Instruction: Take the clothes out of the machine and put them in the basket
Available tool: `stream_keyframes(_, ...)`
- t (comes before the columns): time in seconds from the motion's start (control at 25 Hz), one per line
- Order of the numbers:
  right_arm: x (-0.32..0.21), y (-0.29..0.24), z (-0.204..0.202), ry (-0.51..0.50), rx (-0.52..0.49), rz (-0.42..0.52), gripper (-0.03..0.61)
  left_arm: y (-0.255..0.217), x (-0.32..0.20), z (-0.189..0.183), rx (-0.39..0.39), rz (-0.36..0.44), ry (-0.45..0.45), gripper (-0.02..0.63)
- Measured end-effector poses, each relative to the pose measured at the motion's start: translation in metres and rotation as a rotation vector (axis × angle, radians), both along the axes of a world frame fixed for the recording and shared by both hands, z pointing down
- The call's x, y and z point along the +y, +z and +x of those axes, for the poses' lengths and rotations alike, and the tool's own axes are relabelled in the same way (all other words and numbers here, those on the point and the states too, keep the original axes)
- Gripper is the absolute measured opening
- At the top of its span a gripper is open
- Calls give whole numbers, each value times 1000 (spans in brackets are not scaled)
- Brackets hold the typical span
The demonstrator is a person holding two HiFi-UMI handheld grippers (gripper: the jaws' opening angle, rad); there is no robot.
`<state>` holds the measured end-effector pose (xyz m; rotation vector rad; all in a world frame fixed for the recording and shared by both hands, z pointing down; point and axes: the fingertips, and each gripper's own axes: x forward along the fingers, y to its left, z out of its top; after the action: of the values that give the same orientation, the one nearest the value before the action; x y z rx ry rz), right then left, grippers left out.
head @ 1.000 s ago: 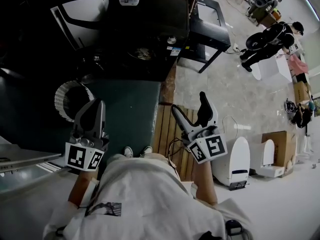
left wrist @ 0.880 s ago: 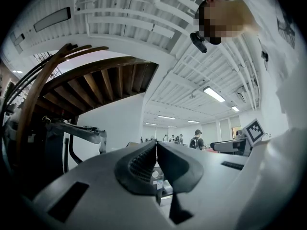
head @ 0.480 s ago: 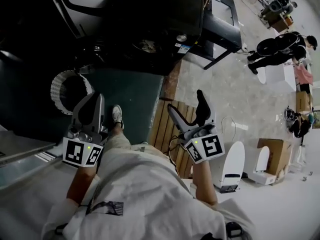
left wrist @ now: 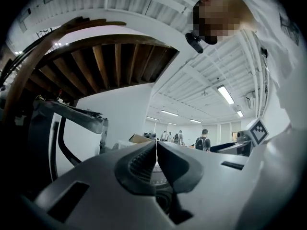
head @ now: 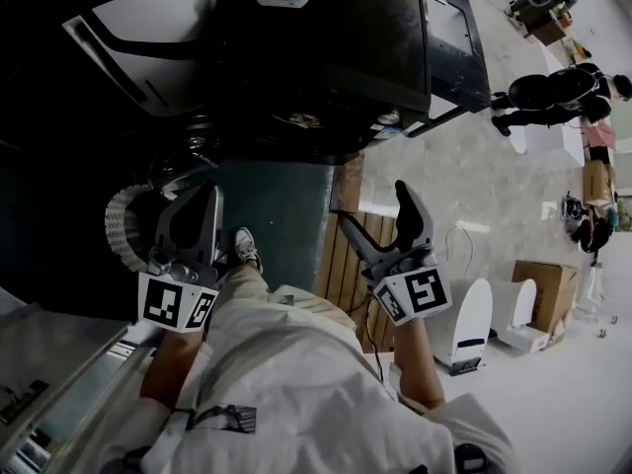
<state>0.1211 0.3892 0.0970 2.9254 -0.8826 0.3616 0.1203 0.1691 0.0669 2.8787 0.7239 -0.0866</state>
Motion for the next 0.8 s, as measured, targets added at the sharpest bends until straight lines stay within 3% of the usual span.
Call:
stream_keyframes(0.4, -26, 59, 111, 33, -76, -62, 433, 72, -12, 121, -110, 12, 97, 17)
stream_keyframes(0.6, -17, 99, 134, 6, -87, -66, 433, 115, 24, 147, -131, 39, 129, 17)
stream_keyframes(0.8, 0, 191, 155, -56, -81, -96, 433, 195, 54, 174, -102, 64, 96, 17)
